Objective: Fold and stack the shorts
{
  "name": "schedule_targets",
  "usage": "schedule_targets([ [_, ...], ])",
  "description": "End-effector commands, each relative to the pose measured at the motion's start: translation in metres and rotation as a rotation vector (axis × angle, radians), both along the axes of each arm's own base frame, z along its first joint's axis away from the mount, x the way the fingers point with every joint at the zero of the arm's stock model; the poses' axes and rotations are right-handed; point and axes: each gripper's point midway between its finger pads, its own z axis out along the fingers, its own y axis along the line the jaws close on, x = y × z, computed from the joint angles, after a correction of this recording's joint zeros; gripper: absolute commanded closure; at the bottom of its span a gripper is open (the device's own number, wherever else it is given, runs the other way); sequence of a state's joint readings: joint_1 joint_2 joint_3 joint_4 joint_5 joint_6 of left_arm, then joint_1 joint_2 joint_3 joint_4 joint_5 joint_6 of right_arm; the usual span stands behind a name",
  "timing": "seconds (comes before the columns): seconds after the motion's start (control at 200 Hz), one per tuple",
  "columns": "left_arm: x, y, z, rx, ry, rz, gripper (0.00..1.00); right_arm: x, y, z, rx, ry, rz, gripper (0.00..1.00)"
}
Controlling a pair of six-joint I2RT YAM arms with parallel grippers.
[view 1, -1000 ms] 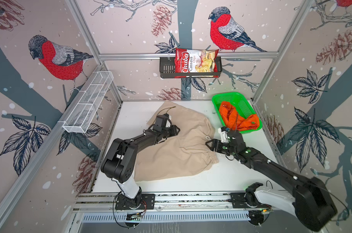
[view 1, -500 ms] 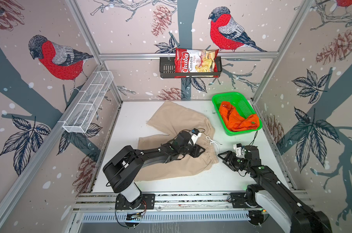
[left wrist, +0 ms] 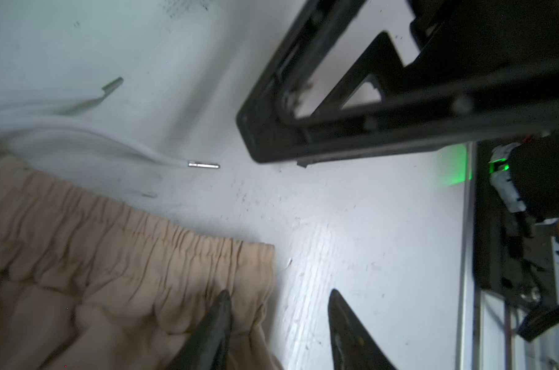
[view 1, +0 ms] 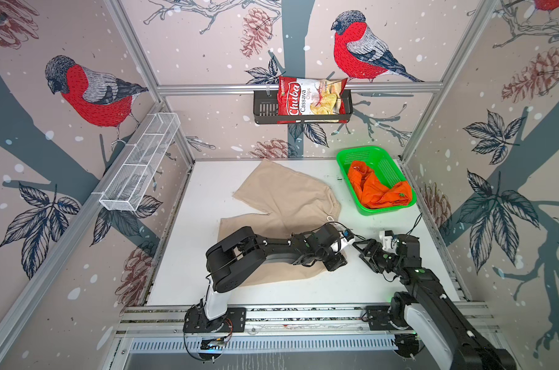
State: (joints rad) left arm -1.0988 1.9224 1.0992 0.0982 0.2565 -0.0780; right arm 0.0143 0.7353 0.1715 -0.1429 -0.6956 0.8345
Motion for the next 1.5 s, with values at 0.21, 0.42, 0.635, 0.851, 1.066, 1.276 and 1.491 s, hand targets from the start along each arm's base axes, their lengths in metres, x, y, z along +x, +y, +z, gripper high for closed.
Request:
schedule_targets([
  [0.21, 0.010, 0.018, -0.008, 0.068, -0.075, 0.064, 0.49, -0.006, 0.006, -0.001, 0.028, 0.006, 0.035, 0.26],
  [0.42, 0.006, 0.028, -0.026, 0.134, -0.062, 0.061, 0.60, -0.008, 0.010, -0.001, 0.046, 0.017, 0.047, 0.25],
  [0.635, 0.002, 0.024, -0.016, 0.080, -0.046, 0.051, 0.92, -0.013, 0.021, -0.002, 0.099, 0.037, 0.077, 0.25],
  [0.851, -0.009, 0.012, 0.004, -0.054, 0.000, 0.011, 0.97, -0.016, 0.042, 0.004, 0.197, 0.029, 0.103, 0.24],
  [1.066, -0.015, 0.016, 0.012, -0.119, 0.026, -0.022, 0.97, -0.016, 0.052, 0.006, 0.235, 0.040, 0.128, 0.23],
  [1.276, -0.018, 0.018, 0.016, -0.140, 0.024, -0.042, 0.96, -0.017, 0.061, 0.003, 0.254, 0.067, 0.190, 0.24],
  [1.491, -0.020, 0.019, 0.014, -0.137, 0.026, -0.052, 0.93, -0.018, 0.069, -0.010, 0.236, 0.118, 0.269, 0.30],
])
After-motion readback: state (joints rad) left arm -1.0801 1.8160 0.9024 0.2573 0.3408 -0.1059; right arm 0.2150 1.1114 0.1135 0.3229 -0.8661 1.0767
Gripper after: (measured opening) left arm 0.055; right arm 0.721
